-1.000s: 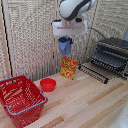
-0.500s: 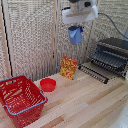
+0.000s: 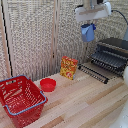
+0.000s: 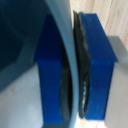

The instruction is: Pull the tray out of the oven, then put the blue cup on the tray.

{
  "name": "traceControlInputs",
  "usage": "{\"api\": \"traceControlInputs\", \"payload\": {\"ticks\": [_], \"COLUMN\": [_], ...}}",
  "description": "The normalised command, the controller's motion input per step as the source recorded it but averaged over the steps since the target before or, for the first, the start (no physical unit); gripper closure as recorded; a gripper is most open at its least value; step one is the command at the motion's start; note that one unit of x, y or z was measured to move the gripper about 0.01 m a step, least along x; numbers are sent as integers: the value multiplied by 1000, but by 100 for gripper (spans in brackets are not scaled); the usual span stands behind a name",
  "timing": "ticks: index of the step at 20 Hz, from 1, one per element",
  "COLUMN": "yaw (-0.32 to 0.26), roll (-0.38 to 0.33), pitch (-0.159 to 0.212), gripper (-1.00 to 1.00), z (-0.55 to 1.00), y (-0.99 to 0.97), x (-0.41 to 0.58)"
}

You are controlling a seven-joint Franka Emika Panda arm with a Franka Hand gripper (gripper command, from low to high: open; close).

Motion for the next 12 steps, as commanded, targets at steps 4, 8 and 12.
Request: {"api": "traceControlInputs", "payload": {"ticks": [4,8,12], "yaw": [-111,-111,-97], "roll": [0,0,2], "pitch": [-22,0,0], "gripper": [100,100,100], "z": [-2,-199,-212], "y": [-901,-863,-888], "x": [4,31,97]}}
